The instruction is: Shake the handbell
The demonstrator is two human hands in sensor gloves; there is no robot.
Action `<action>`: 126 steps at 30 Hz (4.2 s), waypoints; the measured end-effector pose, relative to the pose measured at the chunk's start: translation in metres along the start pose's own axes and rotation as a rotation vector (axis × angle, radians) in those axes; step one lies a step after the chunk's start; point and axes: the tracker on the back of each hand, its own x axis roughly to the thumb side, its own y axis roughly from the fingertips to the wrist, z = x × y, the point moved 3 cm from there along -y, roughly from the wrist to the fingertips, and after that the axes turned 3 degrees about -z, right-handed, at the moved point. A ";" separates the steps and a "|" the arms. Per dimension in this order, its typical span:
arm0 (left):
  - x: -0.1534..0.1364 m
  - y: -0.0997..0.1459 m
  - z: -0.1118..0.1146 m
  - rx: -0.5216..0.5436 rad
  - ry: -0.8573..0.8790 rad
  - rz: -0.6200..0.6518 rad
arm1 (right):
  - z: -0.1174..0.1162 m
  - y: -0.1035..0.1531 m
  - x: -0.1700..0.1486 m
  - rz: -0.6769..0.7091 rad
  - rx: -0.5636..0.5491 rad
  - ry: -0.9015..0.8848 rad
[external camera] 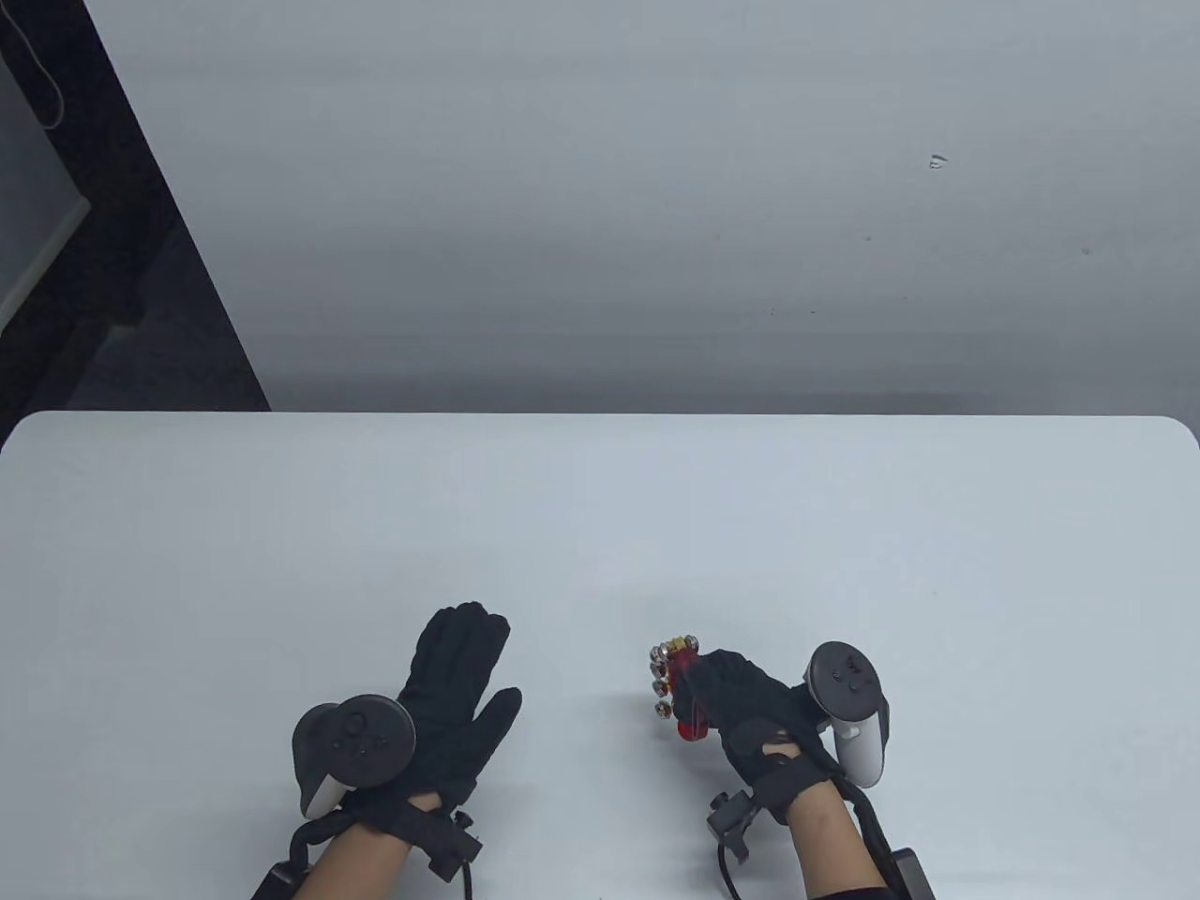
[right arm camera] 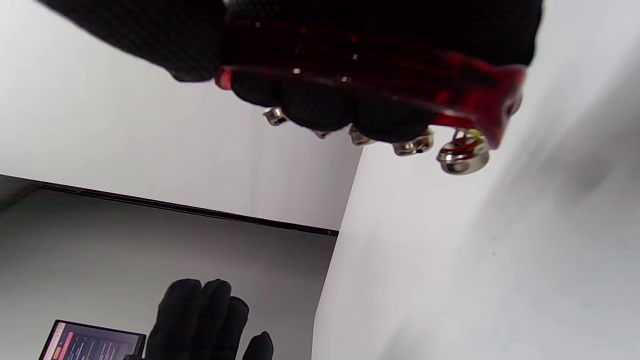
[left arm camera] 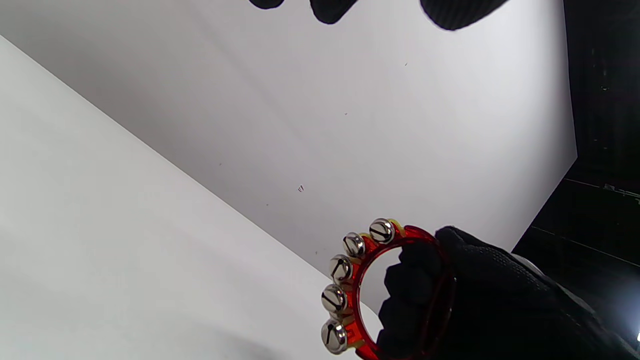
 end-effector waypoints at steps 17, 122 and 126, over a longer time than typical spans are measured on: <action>0.004 -0.001 0.004 -0.007 -0.016 0.021 | -0.016 0.008 0.028 0.104 0.068 -0.017; 0.008 -0.001 0.011 -0.014 -0.008 0.051 | -0.021 0.003 0.001 -0.019 0.103 0.030; 0.007 0.000 0.010 -0.015 -0.008 0.049 | -0.017 0.028 0.069 0.282 0.088 -0.028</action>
